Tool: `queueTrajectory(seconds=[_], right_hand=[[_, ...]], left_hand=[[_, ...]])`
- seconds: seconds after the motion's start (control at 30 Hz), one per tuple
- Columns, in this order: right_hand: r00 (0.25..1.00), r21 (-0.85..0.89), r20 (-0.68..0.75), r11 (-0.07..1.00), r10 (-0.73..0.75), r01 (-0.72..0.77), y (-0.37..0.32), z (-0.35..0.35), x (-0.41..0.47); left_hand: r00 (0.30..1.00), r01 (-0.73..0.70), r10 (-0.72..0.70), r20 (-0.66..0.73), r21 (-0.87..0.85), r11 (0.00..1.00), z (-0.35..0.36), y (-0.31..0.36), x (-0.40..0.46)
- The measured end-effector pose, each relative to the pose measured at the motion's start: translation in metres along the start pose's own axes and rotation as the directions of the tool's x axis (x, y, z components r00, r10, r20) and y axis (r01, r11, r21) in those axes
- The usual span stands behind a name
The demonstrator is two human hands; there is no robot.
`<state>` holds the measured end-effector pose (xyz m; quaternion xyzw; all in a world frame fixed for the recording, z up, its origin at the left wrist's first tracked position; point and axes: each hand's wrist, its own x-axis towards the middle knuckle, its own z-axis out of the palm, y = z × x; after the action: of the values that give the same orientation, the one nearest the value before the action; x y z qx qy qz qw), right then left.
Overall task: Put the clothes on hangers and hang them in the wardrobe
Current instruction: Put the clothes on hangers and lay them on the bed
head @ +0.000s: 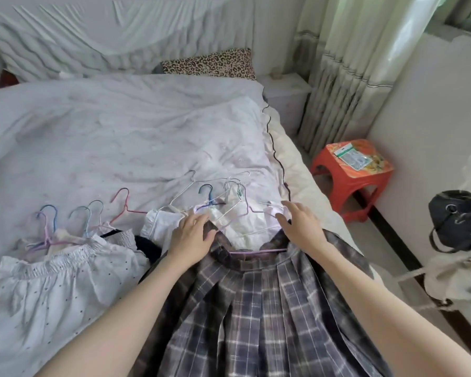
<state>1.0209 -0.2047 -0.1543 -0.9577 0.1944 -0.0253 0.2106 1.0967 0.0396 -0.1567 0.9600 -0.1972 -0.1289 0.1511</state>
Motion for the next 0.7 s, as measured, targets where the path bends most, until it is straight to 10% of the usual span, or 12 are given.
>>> queueTrajectory(seconds=[0.43,0.7], right_hand=[[0.998,-0.231,-0.04,0.972,-0.047,0.036,0.003,0.004,-0.2],[0.933,-0.251,-0.226,0.908,0.281,-0.335,-0.002,0.005,-0.384]], left_hand=[[0.917,-0.393,0.398,0.028,0.238,0.888,0.048,0.015,-0.152],[0.726,-0.685,0.683,0.08,0.166,0.709,0.072,0.044,-0.24]])
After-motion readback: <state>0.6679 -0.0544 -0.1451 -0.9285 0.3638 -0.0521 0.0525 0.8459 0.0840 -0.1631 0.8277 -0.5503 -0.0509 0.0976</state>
